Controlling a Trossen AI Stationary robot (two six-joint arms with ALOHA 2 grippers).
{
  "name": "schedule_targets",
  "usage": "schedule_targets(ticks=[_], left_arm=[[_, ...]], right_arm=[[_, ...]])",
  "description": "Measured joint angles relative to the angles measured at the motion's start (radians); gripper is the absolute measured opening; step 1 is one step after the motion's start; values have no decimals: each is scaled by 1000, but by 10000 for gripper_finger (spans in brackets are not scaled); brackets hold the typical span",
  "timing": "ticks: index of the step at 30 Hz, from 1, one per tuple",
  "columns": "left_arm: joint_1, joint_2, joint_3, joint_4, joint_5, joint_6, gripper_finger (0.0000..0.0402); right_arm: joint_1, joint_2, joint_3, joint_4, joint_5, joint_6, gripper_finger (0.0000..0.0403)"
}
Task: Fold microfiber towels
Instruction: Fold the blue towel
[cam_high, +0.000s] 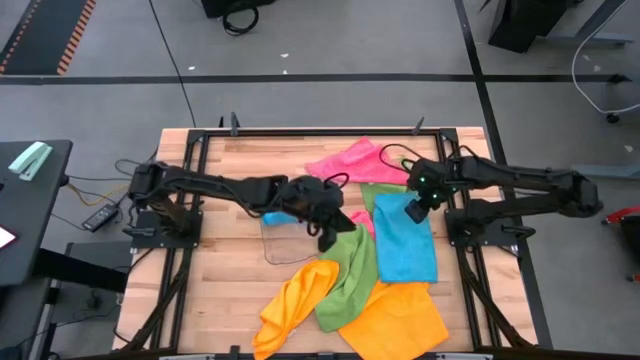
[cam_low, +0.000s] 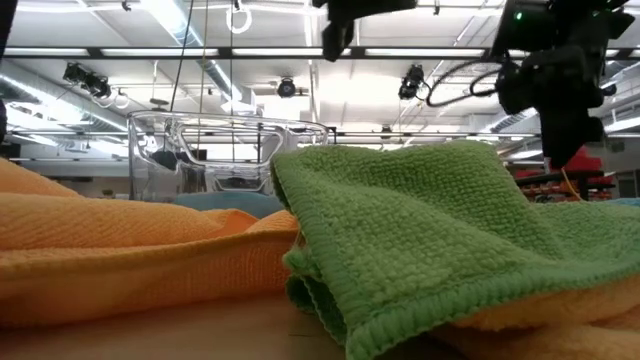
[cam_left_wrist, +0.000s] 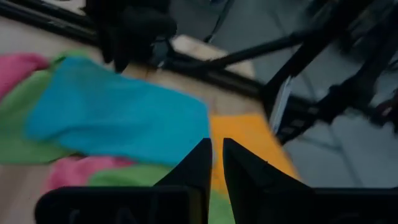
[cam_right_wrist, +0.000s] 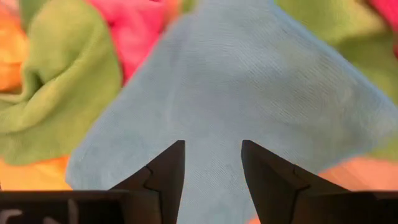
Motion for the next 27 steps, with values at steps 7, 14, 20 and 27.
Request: schedule_targets(ticks=[7, 14, 20, 27], left_arm=[[-85, 81, 1, 98, -166, -158, 46], [-142, 146, 2, 188, -280, -287, 40], [-155, 162, -1, 198, -285, -355, 32], [-134, 162, -1, 206, -287, -292, 23]], right_arm=[[114, -5, 0, 49, 44, -41, 167], [204, -31, 0, 53, -11, -143, 167], [292, -77, 0, 141, -12, -251, 150], [313, -77, 0, 179, 165, -271, 132]])
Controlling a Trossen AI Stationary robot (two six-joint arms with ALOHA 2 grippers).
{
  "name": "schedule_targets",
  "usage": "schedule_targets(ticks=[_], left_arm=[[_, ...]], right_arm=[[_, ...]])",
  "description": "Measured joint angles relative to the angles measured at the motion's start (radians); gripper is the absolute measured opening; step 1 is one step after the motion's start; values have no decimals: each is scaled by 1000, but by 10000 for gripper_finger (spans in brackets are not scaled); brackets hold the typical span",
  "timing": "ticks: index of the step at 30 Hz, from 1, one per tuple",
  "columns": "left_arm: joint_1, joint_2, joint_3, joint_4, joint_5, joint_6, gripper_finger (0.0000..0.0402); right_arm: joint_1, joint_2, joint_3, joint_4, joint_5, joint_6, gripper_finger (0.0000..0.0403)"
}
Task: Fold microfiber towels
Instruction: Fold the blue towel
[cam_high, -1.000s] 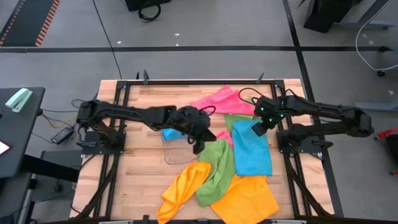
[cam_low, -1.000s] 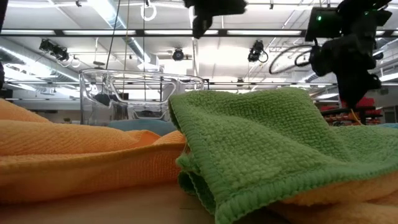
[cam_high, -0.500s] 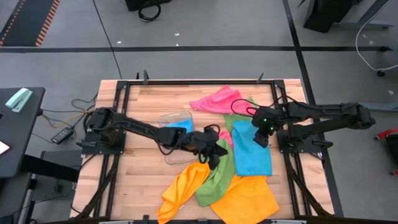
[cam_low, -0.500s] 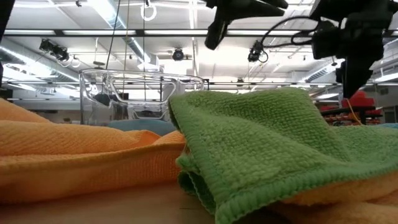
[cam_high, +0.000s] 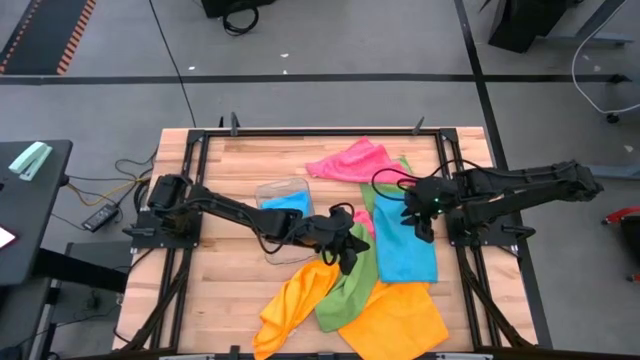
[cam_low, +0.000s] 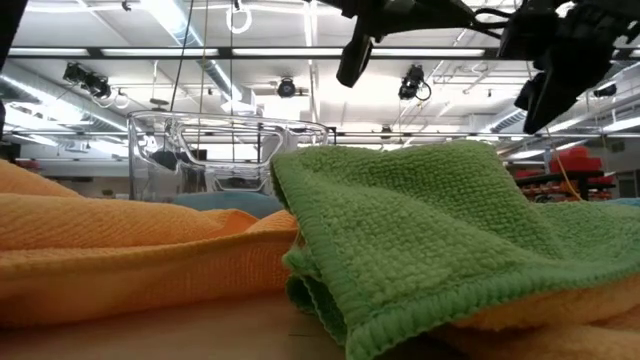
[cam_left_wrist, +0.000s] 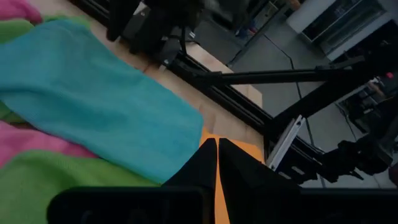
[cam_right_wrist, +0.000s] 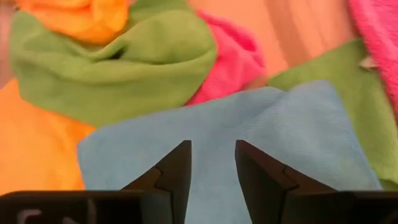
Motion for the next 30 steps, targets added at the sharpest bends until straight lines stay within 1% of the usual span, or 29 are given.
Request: schedule_targets(ticks=[4, 10, 16, 20, 23, 26, 30], left_arm=[[31, 0, 0, -1, 0, 49, 26], [67, 0, 0, 0, 6, 114, 35], [87, 0, 0, -6, 121, 170, 31], [88, 0, 0, -18, 135, 178, 28], [87, 0, 0, -30, 134, 234, 35], [77, 0, 0, -31, 126, 329, 51], [60, 10, 2, -25, 69, 421, 75]], right_arm=[[0, 0, 0, 4, 12, 125, 131], [0, 4, 0, 42, 18, 364, 129], [0, 27, 0, 56, 44, 502, 129], [13, 60, 0, 70, 46, 613, 129], [46, 88, 0, 97, 46, 617, 129], [78, 110, 0, 109, 55, 566, 129], [126, 106, 0, 82, 59, 526, 129]])
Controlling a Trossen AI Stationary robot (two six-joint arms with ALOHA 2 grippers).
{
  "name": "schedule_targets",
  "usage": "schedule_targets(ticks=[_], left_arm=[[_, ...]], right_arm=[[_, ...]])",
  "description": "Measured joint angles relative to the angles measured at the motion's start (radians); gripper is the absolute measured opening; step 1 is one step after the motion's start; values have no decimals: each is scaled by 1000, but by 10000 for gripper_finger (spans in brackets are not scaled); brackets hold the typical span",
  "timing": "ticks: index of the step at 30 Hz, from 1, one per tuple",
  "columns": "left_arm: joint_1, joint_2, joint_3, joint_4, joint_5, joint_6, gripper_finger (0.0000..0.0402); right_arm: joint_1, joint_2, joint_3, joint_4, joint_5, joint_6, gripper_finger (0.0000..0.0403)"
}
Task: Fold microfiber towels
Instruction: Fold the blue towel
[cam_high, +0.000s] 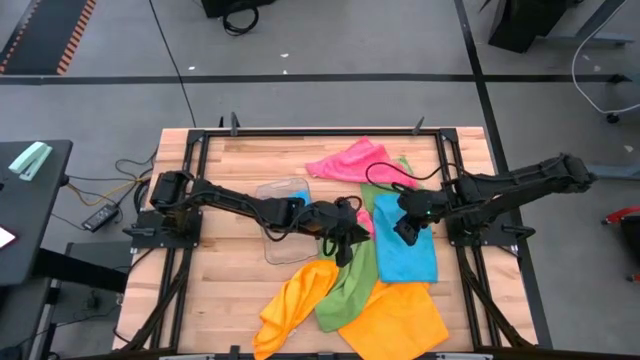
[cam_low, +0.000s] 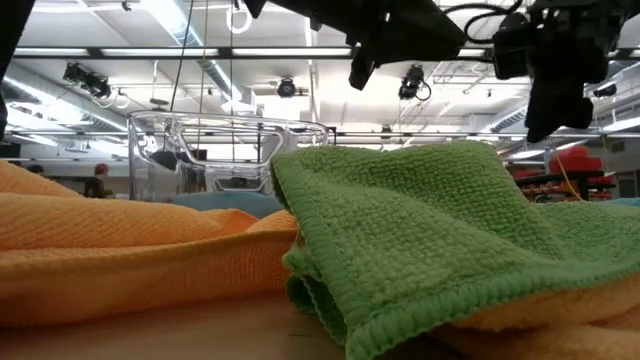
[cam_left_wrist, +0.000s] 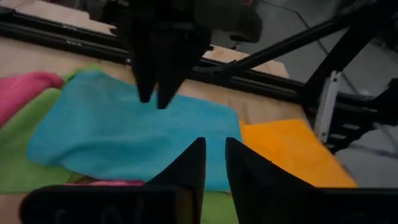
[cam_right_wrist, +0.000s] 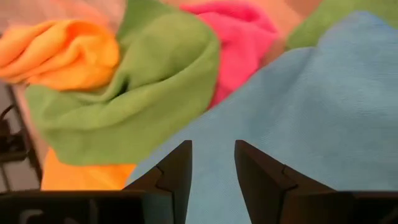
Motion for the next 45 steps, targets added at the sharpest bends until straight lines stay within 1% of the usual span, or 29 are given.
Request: schedule_targets(ticks=[4, 7, 10, 14, 15, 20, 26, 31, 34, 36, 40, 42, 45], left_arm=[[-21, 2, -1, 1, -41, 14, 97], [-33, 2, 6, 18, -55, 13, 107], [-45, 5, 81, 12, -66, 35, 113], [-55, 33, 193, -64, -146, 85, 114], [-54, 51, 219, -58, -152, 87, 114], [-44, 114, 328, -134, -157, 104, 114], [-51, 198, 437, -240, -156, 93, 126], [-47, 245, 563, -387, -139, 21, 140], [-38, 269, 628, -479, -126, 19, 146], [-36, 273, 641, -506, -126, 22, 149], [-28, 275, 629, -536, -124, 39, 151], [-28, 276, 617, -544, -125, 77, 149], [-28, 276, 612, -571, -125, 171, 147]], right_arm=[[68, -40, 0, 2, 1, 17, 129], [139, -68, 0, 2, 36, 41, 129], [218, -89, 0, 1, 102, 37, 129], [295, -131, 0, -2, 175, 48, 129], [310, -146, 0, -5, 185, 58, 129], [375, -227, 0, -26, 255, 80, 129], [418, -307, 1, -28, 268, 76, 129], [454, -307, 1, -40, 272, 71, 129], [462, -310, 11, -46, 294, 67, 129], [462, -310, 35, -56, 316, 47, 129], [462, -307, 99, -93, 383, -6, 129], [461, -307, 129, -122, 407, -28, 129], [461, -307, 155, -160, 421, -60, 129]])
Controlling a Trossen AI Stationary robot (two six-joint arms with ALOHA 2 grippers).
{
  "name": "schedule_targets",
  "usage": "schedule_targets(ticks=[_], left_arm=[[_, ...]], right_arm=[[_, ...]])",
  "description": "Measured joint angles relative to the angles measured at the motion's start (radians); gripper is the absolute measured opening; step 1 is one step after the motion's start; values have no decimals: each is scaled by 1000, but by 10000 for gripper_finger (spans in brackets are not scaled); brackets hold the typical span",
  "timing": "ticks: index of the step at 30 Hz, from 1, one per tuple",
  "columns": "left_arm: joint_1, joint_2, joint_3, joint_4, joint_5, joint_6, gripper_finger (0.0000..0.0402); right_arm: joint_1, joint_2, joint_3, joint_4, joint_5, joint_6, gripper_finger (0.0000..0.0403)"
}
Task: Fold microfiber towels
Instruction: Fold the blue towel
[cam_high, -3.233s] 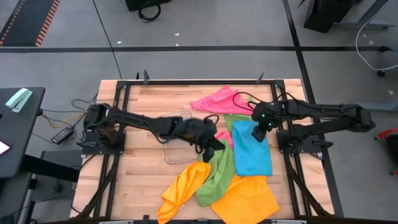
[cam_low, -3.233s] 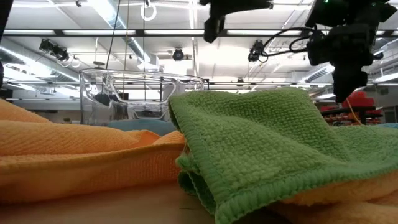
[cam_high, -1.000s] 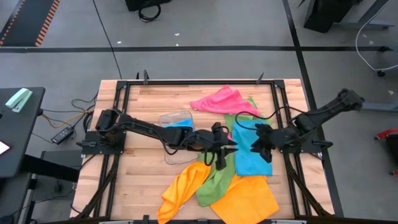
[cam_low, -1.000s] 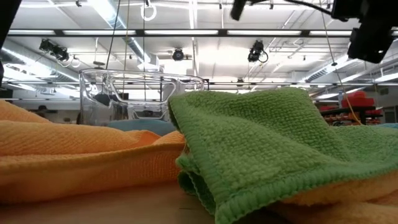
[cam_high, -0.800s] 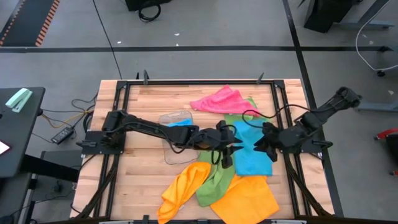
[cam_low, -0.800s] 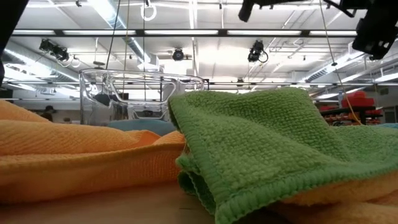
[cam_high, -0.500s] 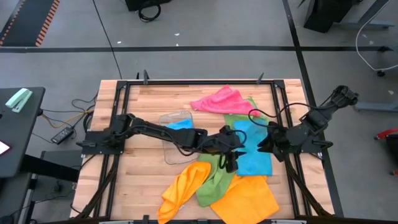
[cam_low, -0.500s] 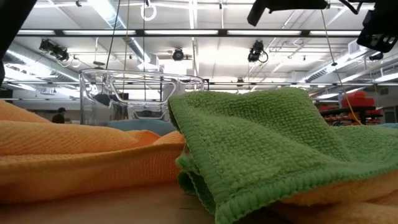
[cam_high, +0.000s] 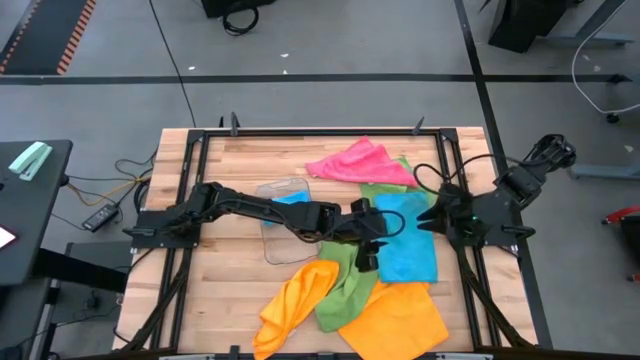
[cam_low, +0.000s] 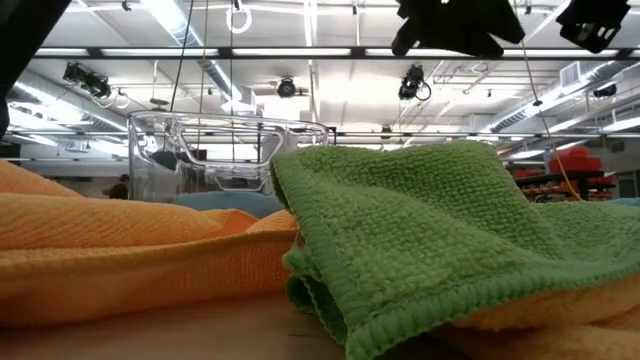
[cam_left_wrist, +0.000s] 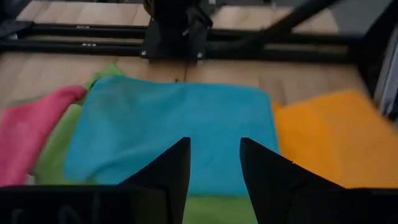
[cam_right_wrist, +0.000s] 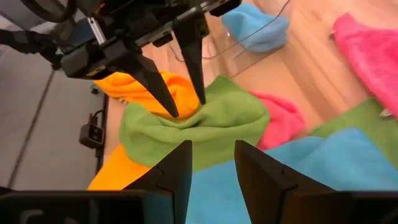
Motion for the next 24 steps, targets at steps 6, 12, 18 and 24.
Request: schedule_targets(ticks=[6, 12, 18, 24], left_arm=[[-15, 23, -2, -36, -1, 216, 163], [-46, 69, 0, -32, -15, 446, 189], [-62, 117, -1, 14, -25, 534, 213], [-61, 161, -1, 25, -27, 535, 216]], right_arm=[[-1, 6, -23, -21, 8, 8, 129], [-1, 21, -38, -38, 8, 47, 129], [-1, 21, -38, -44, 8, 58, 129], [-1, 27, -39, -64, 8, 100, 129]])
